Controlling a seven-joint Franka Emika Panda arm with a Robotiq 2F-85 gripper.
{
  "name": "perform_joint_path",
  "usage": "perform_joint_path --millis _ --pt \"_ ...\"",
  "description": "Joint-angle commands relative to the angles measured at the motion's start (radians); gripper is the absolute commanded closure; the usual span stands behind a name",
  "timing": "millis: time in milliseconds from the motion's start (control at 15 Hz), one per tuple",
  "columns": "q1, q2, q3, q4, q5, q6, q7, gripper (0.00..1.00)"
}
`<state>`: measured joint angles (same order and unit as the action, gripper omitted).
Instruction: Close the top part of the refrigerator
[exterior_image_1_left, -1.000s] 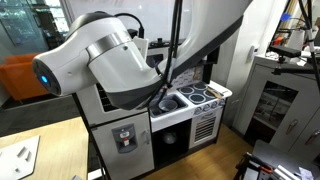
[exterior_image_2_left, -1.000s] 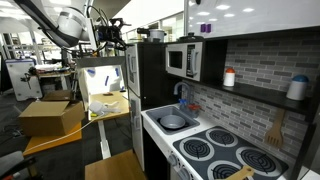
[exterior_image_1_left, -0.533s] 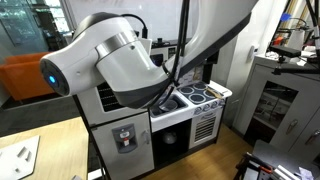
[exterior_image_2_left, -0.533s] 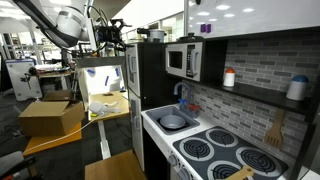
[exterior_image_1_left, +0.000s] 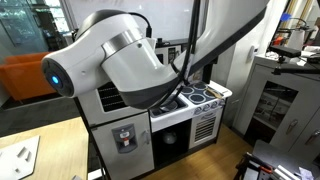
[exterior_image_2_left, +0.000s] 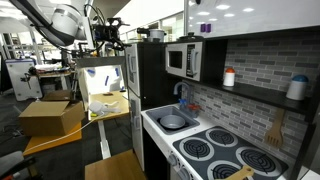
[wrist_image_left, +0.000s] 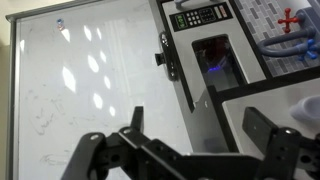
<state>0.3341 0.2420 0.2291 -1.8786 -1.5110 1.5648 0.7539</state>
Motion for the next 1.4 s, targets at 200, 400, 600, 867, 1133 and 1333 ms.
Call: perform_joint_path --millis 200,400,600,867,1133,1333 --pt "0.001 -0.121 0.069 -0.095 0.057 0.039 -0.004 0.0" --pt "0.005 -0.157 0.091 -0.113 0.122 0.044 0.002 0.0" --pt "-0.003 -0.172 0.09 -0.107 0.253 0.051 0.011 0.0" --pt "-0.017 -0.18 0.072 -0.1 0.41 0.054 0.028 0.0" --pt "-0.034 -0.185 0.053 -0.098 0.517 0.059 0.037 0.0" --pt "-0.044 -0.194 0.041 -0.095 0.583 0.064 0.041 0.0"
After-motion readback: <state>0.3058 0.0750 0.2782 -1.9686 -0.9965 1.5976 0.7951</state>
